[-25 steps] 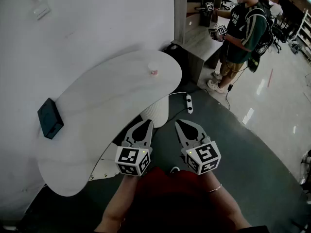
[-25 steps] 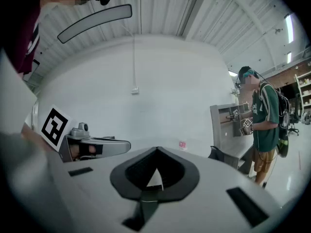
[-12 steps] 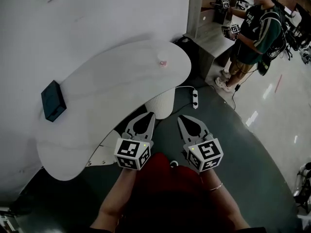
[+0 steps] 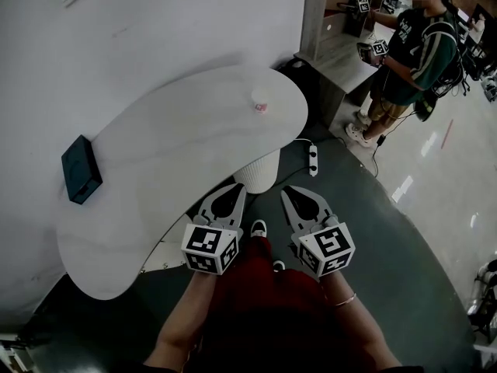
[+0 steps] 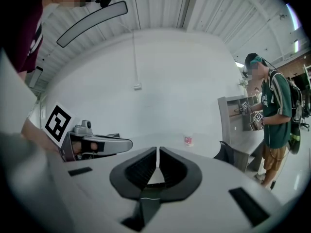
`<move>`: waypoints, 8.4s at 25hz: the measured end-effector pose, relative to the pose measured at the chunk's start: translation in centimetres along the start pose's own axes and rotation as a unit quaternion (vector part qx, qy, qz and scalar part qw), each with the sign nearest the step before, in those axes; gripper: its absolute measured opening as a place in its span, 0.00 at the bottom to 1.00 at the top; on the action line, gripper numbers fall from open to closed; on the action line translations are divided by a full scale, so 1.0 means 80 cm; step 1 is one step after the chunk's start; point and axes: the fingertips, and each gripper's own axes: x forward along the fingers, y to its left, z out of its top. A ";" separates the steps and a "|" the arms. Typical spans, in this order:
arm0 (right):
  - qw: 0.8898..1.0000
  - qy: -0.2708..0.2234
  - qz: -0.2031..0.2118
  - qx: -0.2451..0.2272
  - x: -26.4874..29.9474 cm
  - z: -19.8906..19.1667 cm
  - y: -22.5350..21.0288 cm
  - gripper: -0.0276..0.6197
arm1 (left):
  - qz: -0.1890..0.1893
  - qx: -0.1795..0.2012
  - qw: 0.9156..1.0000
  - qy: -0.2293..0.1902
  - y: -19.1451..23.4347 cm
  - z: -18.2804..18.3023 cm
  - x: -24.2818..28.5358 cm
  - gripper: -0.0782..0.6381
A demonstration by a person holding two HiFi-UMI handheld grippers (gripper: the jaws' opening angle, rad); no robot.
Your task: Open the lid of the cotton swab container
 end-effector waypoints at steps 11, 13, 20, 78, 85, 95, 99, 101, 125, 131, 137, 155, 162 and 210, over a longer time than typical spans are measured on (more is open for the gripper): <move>0.999 0.022 0.029 0.012 0.066 0.008 -0.033 0.07 | -0.013 -0.017 1.000 0.015 0.043 0.008 0.077 0.15; 0.999 0.027 0.027 0.016 0.079 0.007 -0.041 0.07 | -0.014 -0.019 1.000 0.017 0.053 0.011 0.087 0.15; 0.999 0.044 0.013 0.028 0.118 0.002 -0.064 0.11 | -0.020 -0.031 0.999 0.035 0.084 0.004 0.118 0.15; 0.973 0.190 0.053 -0.117 0.328 -0.021 -0.198 0.43 | -0.025 -0.092 0.991 0.093 0.193 -0.005 0.233 0.44; 0.961 0.203 0.109 -0.151 0.343 -0.022 -0.195 0.44 | -0.005 -0.114 0.989 0.089 0.202 -0.004 0.244 0.45; 0.950 0.213 0.162 -0.163 0.359 -0.026 -0.198 0.44 | 0.029 -0.138 0.986 0.086 0.219 -0.005 0.252 0.45; 0.944 0.218 0.182 -0.166 0.363 -0.029 -0.195 0.44 | 0.040 -0.146 0.984 0.089 0.224 -0.008 0.253 0.45; 0.943 0.219 0.187 -0.166 0.362 -0.029 -0.195 0.44 | 0.044 -0.148 0.984 0.090 0.225 -0.009 0.253 0.45; 0.933 0.215 0.246 -0.153 0.348 -0.021 -0.178 0.44 | 0.041 -0.130 0.987 0.089 0.216 0.004 0.239 0.45; 0.930 0.216 0.275 -0.113 0.341 -0.011 -0.160 0.44 | 0.018 -0.110 0.991 0.070 0.206 0.027 0.233 0.45; 0.918 0.214 0.311 -0.119 0.328 0.002 -0.131 0.44 | -0.018 -0.086 0.995 0.041 0.187 0.055 0.219 0.46; 0.863 0.210 0.422 -0.182 0.287 0.003 -0.022 0.44 | -0.154 0.054 0.984 0.071 0.130 0.075 0.181 0.52; 0.863 0.207 0.419 -0.191 0.279 -0.003 -0.017 0.44 | -0.160 0.060 0.982 0.079 0.126 0.067 0.179 0.51; 0.877 0.162 0.368 -0.262 0.293 -0.001 -0.080 0.43 | -0.223 -0.099 0.967 0.066 0.149 0.120 0.239 0.49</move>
